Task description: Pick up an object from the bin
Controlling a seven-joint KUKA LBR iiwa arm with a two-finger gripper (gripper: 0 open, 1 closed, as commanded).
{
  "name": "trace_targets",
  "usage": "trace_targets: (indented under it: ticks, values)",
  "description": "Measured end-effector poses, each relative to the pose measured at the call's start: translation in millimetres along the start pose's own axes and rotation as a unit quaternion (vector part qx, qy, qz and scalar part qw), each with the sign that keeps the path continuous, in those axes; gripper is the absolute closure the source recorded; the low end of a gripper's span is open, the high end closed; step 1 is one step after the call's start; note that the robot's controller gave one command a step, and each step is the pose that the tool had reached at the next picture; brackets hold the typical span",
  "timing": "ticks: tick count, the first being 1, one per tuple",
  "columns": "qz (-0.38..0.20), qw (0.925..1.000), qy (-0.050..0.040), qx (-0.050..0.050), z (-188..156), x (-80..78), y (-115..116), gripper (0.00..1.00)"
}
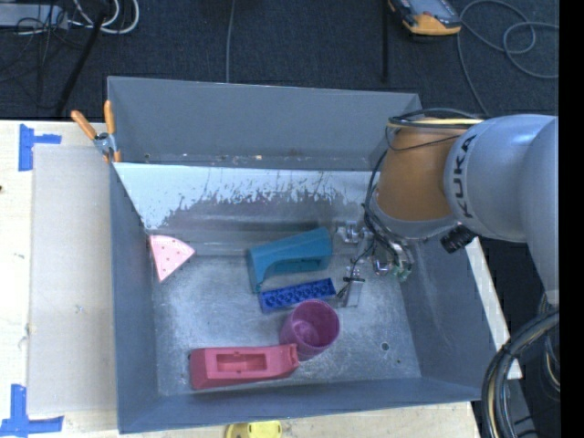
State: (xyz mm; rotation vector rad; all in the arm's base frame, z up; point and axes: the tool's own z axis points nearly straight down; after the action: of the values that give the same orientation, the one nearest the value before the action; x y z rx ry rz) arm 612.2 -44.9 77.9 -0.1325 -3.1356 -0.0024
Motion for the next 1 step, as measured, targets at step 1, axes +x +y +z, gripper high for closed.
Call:
trace_targets:
  ticks: [1]
  values:
    - [-0.042, 0.9991, -0.001, 0.003, -19.5, 40.4, 60.7, 0.0]
